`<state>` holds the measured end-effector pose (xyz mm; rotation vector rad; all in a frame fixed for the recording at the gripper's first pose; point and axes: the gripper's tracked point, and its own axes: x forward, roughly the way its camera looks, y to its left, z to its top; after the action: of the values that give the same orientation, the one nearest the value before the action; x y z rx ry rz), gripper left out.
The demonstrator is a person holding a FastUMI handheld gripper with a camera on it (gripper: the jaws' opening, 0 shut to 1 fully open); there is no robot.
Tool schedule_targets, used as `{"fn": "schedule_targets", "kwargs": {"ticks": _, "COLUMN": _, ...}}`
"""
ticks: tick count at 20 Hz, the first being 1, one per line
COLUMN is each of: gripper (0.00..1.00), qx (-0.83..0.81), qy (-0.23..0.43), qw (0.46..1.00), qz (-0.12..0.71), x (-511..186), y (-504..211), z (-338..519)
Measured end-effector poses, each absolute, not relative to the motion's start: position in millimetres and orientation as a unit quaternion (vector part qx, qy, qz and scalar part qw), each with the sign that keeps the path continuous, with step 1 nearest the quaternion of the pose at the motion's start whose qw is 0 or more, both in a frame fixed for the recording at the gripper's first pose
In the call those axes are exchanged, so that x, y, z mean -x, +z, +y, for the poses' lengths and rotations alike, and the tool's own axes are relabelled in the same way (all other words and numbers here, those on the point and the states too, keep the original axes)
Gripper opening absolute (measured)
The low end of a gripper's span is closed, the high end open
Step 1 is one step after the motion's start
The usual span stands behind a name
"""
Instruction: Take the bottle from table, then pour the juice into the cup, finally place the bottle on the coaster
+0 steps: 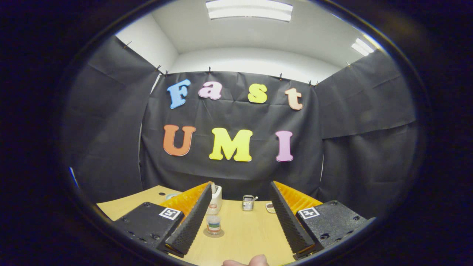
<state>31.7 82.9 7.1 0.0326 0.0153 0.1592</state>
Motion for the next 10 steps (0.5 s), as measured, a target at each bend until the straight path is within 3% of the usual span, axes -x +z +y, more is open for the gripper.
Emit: {"fn": "schedule_targets", "kwargs": {"ticks": 10, "gripper": 1.00, "qx": -0.031, "qy": 0.075, "qw": 0.996, "qz": 0.022, "x": 11, "y": -19, "z": 71}}
